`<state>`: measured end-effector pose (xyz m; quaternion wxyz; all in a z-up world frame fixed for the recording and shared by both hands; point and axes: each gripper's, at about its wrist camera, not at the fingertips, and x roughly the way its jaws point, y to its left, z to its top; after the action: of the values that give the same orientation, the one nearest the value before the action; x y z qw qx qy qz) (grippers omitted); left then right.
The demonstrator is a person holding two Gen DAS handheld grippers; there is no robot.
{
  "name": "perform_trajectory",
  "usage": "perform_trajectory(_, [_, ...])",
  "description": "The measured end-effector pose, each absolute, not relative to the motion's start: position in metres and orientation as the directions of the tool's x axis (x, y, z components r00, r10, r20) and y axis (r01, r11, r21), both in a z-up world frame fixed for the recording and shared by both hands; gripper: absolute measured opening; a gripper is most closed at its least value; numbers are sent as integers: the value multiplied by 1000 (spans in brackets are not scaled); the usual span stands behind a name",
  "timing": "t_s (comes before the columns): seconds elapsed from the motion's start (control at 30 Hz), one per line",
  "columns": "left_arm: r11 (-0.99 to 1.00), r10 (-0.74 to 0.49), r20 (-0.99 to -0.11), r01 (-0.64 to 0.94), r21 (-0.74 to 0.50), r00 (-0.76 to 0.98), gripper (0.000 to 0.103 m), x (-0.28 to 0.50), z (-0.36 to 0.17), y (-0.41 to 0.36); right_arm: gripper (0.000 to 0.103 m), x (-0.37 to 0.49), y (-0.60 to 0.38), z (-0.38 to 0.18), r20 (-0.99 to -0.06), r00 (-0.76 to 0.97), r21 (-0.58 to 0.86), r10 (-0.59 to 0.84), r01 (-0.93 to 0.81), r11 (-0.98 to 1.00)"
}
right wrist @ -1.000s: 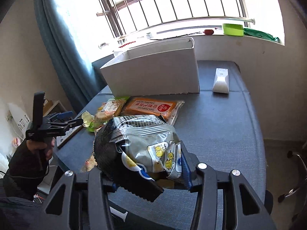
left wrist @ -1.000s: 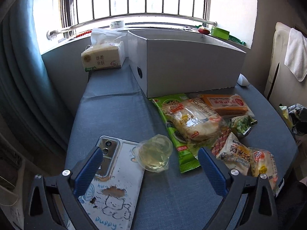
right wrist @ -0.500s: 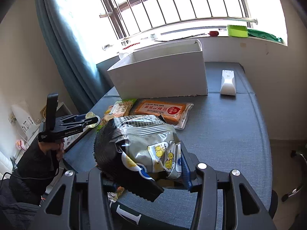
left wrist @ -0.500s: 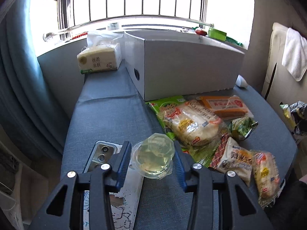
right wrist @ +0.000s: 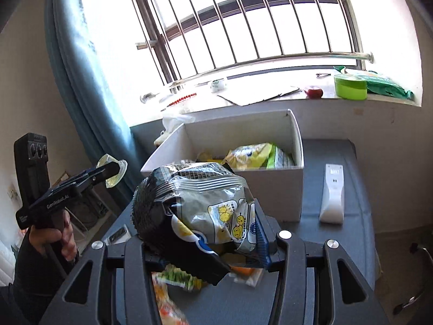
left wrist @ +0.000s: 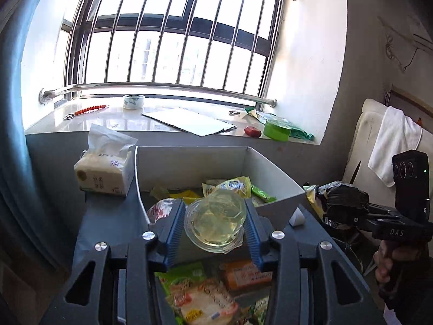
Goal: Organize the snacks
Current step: 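Drop the silver bag into the box with the right gripper while the left drops the drink cup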
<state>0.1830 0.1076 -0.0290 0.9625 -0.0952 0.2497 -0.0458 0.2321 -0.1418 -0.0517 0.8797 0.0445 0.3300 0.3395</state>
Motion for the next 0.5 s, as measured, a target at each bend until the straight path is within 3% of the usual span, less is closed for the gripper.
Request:
perform_trajectory(0.27, [980, -118, -578, 0, -200, 808, 48, 288, -36, 103, 54, 342, -112, -44, -599, 566, 337, 567, -464, 819])
perform_trajectory(0.3, [979, -112, -597, -13, -202, 794, 58, 296, -38, 104, 57, 350, -112, -43, -597, 575, 338, 560, -453, 825])
perform_trajectory(0.33, [978, -110, -620, -26, -205, 777, 70, 303, -41, 104, 68, 357, -111, -42, -600, 575, 345, 556, -442, 828])
perform_trajectory(0.37, [977, -98, -633, -47, -208, 768, 98, 305, -42, 106, 81, 365, -110, -42, -606, 564, 358, 560, -436, 826])
perform_trajectory(0.4, [974, -100, -627, -52, -219, 773, 103, 303, -43, 108, 103, 369, -111, -41, -607, 562, 369, 562, -427, 825])
perform_trajectory(0.5, [971, -130, -613, -26, -238, 779, 103, 291, -42, 111, 103, 369, -114, -35, -590, 586, 361, 556, -424, 831])
